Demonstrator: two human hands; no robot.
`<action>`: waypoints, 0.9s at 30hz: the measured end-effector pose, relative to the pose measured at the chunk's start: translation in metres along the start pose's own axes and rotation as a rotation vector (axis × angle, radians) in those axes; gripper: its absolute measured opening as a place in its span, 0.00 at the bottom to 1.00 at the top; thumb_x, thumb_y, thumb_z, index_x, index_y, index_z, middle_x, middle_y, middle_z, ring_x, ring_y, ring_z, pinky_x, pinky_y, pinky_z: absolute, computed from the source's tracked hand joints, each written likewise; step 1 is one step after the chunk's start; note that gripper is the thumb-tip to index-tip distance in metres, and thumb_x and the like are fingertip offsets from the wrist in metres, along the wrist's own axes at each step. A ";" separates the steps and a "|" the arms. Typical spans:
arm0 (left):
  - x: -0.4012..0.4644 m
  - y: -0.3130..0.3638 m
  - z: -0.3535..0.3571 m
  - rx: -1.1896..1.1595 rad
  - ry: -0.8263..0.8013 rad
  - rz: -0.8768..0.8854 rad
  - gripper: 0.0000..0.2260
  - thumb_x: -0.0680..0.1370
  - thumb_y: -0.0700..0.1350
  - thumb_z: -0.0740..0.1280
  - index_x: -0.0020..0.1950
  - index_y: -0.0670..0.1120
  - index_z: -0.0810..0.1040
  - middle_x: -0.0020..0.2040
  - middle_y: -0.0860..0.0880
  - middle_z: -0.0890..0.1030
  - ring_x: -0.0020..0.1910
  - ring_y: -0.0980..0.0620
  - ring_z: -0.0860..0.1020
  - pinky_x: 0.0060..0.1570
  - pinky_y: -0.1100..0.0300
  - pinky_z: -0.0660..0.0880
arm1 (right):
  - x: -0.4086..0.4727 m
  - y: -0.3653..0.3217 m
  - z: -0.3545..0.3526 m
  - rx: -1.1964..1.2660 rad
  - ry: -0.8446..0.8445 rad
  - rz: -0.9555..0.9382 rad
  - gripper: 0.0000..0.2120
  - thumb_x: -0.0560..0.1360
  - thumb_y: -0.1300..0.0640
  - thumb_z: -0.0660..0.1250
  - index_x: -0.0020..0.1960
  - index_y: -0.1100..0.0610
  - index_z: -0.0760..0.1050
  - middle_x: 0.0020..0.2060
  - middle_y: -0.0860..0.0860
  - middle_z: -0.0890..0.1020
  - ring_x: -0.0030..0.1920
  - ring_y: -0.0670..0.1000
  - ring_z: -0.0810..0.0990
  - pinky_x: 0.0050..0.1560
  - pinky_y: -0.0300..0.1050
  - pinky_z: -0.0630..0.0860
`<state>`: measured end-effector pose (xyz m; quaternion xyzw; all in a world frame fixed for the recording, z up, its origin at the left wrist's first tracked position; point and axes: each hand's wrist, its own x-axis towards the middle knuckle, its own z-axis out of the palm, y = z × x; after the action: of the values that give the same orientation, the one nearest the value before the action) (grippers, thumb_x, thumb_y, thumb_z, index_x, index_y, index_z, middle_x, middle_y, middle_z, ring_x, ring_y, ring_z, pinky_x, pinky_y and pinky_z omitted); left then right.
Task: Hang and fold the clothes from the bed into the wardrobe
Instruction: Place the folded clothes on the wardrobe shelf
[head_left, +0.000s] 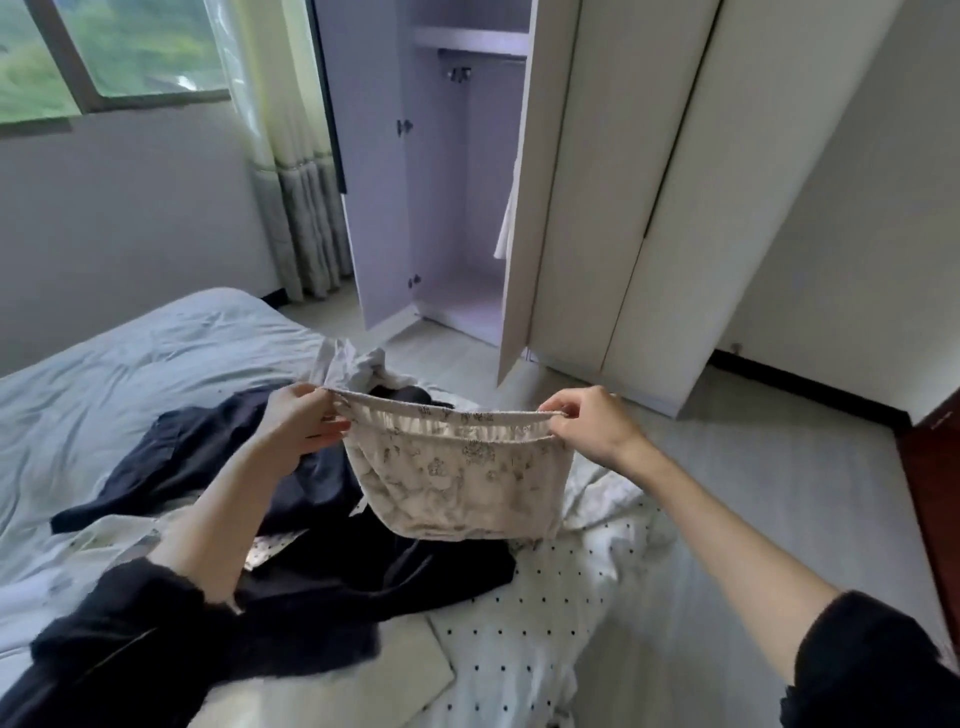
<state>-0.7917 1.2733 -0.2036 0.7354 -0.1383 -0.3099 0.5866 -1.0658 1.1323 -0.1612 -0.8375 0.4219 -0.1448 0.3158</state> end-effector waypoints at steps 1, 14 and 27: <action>0.000 -0.009 -0.004 0.003 0.019 -0.017 0.08 0.79 0.37 0.58 0.47 0.41 0.76 0.38 0.43 0.77 0.28 0.49 0.78 0.28 0.62 0.78 | -0.004 0.001 0.008 0.009 -0.027 0.003 0.11 0.72 0.63 0.63 0.49 0.55 0.82 0.38 0.50 0.80 0.41 0.47 0.74 0.37 0.35 0.67; -0.051 -0.172 -0.073 -0.301 0.182 -0.571 0.13 0.77 0.29 0.54 0.41 0.43 0.72 0.24 0.48 0.78 0.25 0.53 0.78 0.41 0.57 0.77 | -0.056 0.027 0.172 -0.126 -0.926 0.016 0.09 0.71 0.66 0.58 0.33 0.58 0.68 0.27 0.51 0.68 0.28 0.47 0.66 0.28 0.40 0.63; -0.083 -0.281 -0.096 0.198 0.614 -0.516 0.21 0.73 0.33 0.57 0.65 0.43 0.70 0.58 0.42 0.76 0.55 0.42 0.76 0.58 0.50 0.72 | -0.034 0.065 0.269 -0.109 -1.133 0.048 0.14 0.79 0.53 0.59 0.61 0.56 0.76 0.52 0.51 0.82 0.52 0.49 0.81 0.54 0.45 0.77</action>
<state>-0.8417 1.4718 -0.4341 0.8571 0.2029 -0.1984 0.4299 -0.9895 1.2392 -0.4067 -0.7896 0.2124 0.3562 0.4523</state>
